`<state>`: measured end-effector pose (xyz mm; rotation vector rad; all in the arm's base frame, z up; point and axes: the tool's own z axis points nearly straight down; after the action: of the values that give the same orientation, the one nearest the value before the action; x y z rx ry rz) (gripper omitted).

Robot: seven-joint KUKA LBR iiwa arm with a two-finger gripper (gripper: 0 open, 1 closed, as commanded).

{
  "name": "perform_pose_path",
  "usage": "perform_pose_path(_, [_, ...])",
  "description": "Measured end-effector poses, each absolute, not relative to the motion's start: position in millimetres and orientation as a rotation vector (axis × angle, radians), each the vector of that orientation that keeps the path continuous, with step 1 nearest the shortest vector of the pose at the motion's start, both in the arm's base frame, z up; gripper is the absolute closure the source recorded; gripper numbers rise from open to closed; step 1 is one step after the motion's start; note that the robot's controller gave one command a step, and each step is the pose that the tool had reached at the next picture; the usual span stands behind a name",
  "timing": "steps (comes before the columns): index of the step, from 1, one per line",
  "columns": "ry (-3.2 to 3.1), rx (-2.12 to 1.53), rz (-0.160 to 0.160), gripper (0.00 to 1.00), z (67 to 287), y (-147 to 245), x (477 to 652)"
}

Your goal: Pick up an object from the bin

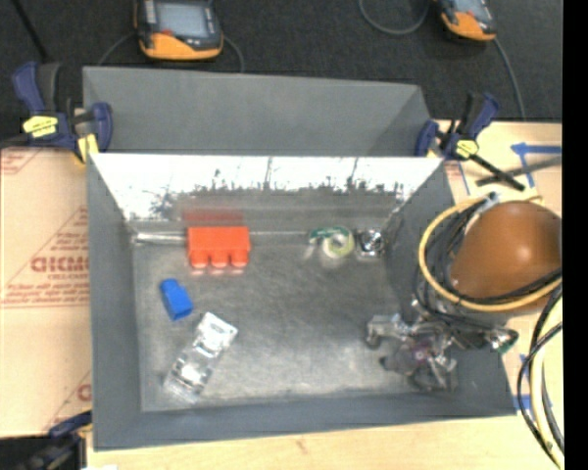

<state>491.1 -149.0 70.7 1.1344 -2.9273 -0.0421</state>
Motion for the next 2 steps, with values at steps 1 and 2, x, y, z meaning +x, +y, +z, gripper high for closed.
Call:
perform_pose_path(1, [-2.922,1.158,-0.037,0.0,70.5,-146.8,530.8])
perform_pose_path(2, [-2.922,1.162,-0.011,1.0,71.3,-155.8,531.1])
